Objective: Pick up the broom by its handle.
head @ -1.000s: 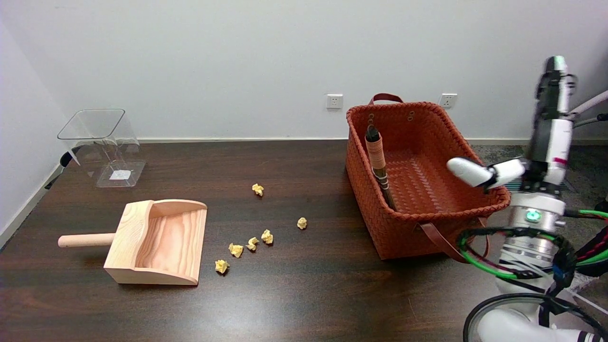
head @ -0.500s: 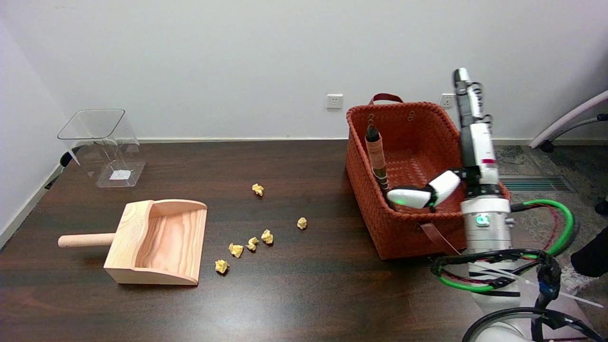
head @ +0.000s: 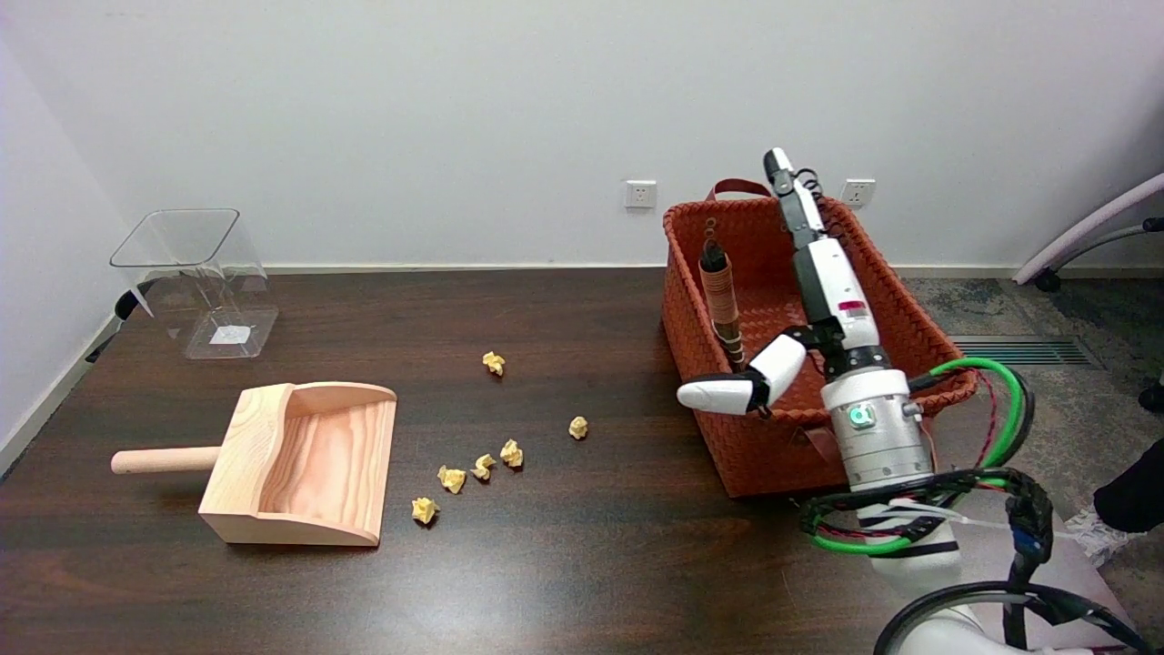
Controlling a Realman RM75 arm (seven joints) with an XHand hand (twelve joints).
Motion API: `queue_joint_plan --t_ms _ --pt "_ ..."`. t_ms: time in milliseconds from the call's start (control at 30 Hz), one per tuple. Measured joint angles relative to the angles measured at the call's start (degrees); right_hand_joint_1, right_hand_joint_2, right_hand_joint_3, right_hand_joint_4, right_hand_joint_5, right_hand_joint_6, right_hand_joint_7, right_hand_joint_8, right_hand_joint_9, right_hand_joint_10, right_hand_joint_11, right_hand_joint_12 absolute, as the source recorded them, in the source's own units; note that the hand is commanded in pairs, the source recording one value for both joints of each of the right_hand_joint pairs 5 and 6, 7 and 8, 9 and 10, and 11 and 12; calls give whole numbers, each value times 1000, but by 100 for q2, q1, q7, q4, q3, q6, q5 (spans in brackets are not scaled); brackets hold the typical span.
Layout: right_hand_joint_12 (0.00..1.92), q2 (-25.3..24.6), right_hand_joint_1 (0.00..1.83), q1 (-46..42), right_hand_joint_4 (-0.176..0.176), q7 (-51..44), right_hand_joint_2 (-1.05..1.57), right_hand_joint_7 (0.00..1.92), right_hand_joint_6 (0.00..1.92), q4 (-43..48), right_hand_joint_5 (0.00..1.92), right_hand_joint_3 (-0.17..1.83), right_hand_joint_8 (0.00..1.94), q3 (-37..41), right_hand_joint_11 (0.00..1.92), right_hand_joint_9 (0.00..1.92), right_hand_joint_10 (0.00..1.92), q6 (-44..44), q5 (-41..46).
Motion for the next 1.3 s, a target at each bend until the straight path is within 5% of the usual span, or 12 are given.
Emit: queue_joint_plan --t_ms 1300 --pt "104 -328 1064 860 0 281 -537 258 104 794 104 904 258 -15 104 104 104 -908 863"
